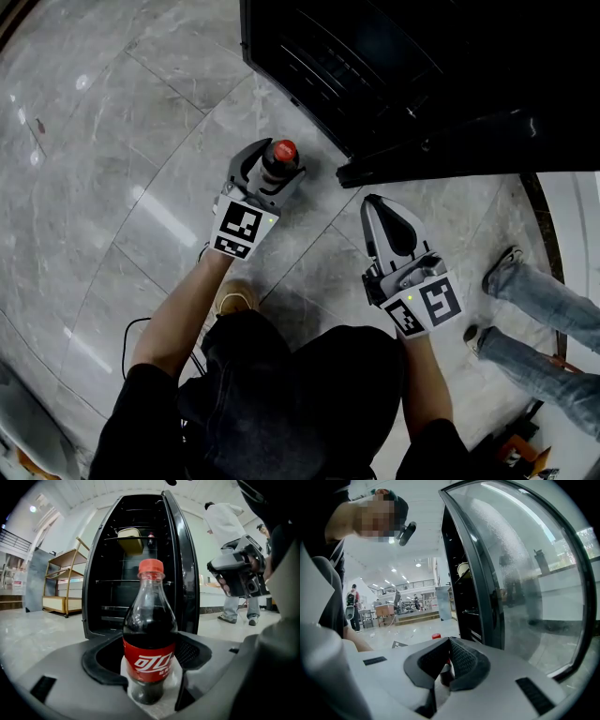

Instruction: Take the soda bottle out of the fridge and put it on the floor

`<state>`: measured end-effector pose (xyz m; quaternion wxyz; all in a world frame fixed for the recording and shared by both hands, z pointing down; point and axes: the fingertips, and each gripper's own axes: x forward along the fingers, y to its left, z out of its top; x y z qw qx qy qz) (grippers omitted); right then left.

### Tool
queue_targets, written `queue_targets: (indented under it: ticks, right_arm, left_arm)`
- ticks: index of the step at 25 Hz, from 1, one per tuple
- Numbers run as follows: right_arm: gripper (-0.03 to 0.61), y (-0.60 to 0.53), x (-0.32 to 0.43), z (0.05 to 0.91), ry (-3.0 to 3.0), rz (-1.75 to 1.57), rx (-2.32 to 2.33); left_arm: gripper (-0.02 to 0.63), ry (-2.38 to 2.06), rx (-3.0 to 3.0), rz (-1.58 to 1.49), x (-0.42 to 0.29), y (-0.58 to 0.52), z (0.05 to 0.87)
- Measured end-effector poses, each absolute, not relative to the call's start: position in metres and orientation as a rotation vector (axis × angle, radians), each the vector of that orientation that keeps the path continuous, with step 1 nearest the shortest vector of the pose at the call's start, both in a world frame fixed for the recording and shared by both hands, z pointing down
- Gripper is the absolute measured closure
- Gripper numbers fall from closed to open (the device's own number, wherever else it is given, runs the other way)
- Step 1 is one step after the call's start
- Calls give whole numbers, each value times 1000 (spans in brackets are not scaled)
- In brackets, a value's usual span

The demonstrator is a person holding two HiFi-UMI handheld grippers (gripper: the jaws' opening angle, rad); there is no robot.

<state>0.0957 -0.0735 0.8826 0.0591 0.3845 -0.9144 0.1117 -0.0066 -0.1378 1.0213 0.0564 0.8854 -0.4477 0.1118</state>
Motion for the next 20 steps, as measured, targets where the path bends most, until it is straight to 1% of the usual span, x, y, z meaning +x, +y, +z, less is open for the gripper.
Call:
queue_targets:
  ticks: [7,12,16,20]
  right_arm:
    - [560,-77,92,882,-2774,352,1166]
    - [560,-78,94,876,-2754,356,1164]
    - [560,-84,95,851,-2734,347,1173]
    - [560,-89,88,803,-2726,361,1183]
  left_arm:
    - [299,-1368,2705,319,-8,-135,1011]
    - [295,-1367,2704,299,-13,-130,988]
    - [295,-1352,2703,286,-19,-123,946]
    - [295,-1345,2706,296,-24,-119,882]
